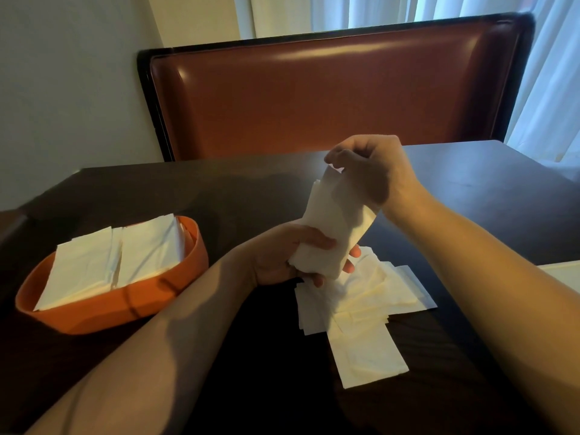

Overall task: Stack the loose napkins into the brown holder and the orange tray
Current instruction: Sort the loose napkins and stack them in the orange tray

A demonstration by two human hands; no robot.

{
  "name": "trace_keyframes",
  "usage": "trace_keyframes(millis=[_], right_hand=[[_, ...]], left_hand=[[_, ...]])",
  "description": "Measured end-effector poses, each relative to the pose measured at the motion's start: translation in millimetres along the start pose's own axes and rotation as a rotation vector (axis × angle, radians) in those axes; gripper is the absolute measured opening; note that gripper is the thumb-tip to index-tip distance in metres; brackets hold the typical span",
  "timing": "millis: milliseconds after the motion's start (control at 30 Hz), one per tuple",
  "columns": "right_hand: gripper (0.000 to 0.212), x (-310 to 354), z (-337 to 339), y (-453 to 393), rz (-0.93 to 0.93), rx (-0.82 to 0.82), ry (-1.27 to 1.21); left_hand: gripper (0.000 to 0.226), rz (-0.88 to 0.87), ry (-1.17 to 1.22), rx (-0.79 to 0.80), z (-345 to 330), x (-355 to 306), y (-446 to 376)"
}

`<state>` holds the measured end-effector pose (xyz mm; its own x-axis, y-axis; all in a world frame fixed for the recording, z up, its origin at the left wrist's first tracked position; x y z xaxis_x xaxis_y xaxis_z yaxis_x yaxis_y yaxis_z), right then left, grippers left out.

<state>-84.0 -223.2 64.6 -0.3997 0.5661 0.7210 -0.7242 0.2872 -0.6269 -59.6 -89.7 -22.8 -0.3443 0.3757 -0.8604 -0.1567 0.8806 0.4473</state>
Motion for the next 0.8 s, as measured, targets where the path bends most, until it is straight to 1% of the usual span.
trace_keyframes(millis=[33,100,133,200,300,433,467,533,567,600,633,733,800], right_hand=[[0.028,0.2,0.2,-0.5,-0.024,0.019,-0.009],[0.02,0.4,-2.0,0.6,-0.054,0.106,-0.004],[0.015,0.0,-2.8,1.9,-0.05,0.158,0.015],[0.017,-0.4,-2.0,3.8,-0.001,0.226,0.094],[0.018,4.2,3.9,3.7,0.083,0.238,0.162],[0.017,16.0,6.5,1.9,0.159,0.271,0.098],[0.017,18.0,5.9,1.7,0.164,0.298,0.096],[0.015,21.4,3.5,0.4,0.165,0.368,0.127],[0.015,23.0,2.7,-0.1,0.165,0.388,0.141],[0.015,24.4,2.0,-1.1,0.169,0.394,0.154],[0.015,25.5,1.7,-1.8,0.176,0.391,0.162],[0.018,27.7,-1.4,-3.7,0.166,0.382,0.156],[0.022,30.4,-2.6,-5.1,0.141,0.374,0.134]], left_hand=[[0.031,0.006,-0.001,0.005,-0.4,0.6,0.1],[0.032,-0.001,0.001,0.003,0.0,0.3,0.3],[0.032,-0.011,0.001,-0.006,1.3,-0.2,0.0],[0.032,-0.025,-0.002,-0.03,3.7,-1.1,0.0],[0.033,-0.034,0.002,-0.039,4.7,-1.1,1.3],[0.035,-0.039,0.115,0.033,-0.3,-1.1,7.1],[0.042,-0.056,0.143,0.056,-1.2,-1.3,8.0],[0.068,-0.075,0.173,0.093,0.2,-1.9,7.3],[0.074,-0.068,0.193,0.109,0.4,-1.8,7.1],[0.074,-0.06,0.208,0.109,1.6,-1.7,7.1],[0.069,-0.054,0.215,0.083,2.0,-1.7,7.0],[0.037,-0.044,0.186,-0.07,-1.2,-4.6,11.7],[0.028,-0.035,0.132,-0.118,-1.9,-6.2,13.1]])
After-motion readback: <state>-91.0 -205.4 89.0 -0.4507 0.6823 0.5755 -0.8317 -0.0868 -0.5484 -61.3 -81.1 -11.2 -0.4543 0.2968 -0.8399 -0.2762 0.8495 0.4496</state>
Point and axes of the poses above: each hand's wrist, its own y-axis away from the middle knuckle, its own z-axis out of the back of the hand, x = y × z, the point moved 5 cm from there along -y, towards the middle knuckle, and after that the axes turned 14 degrees about z, right-handed, at the moved point
